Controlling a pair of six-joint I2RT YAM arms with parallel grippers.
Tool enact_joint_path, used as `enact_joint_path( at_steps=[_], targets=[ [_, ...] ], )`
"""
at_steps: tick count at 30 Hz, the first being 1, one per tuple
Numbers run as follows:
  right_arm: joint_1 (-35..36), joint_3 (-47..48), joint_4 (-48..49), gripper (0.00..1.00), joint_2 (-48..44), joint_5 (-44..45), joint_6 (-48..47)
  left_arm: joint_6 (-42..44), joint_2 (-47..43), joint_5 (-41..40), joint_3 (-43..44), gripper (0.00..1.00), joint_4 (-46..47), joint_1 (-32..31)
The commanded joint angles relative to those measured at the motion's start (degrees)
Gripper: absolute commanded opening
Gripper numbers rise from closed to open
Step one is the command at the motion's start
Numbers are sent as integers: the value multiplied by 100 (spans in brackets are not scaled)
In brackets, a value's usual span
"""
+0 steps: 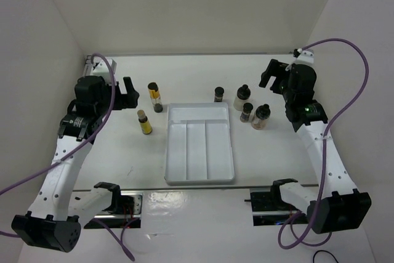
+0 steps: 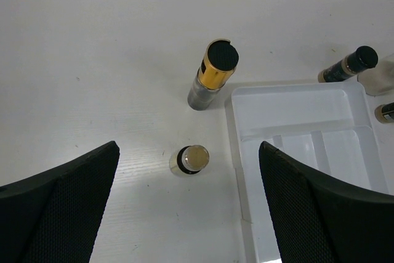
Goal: Organize the condiment bottles
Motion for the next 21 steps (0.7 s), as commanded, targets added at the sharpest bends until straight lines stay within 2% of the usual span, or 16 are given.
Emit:
enact_joint_path(
  at_steps=[1, 5, 10, 17, 21],
  targets=[
    [-173, 247, 162, 99, -89, -739, 136, 171, 39, 297, -75, 100, 199, -18],
    [-173, 247, -59, 99, -28, -739, 74, 171, -13, 350, -408, 100, 277, -18],
    [-173, 186, 47, 99, 147, -1229, 285, 39, 48, 510, -892, 100, 490, -18],
    [116, 133, 433, 99, 552, -1433, 566, 39, 583, 25, -831, 100, 437, -176],
    [362, 668, 355, 99, 1122, -1065, 453, 101, 891, -97, -717, 100, 490, -439]
  ],
)
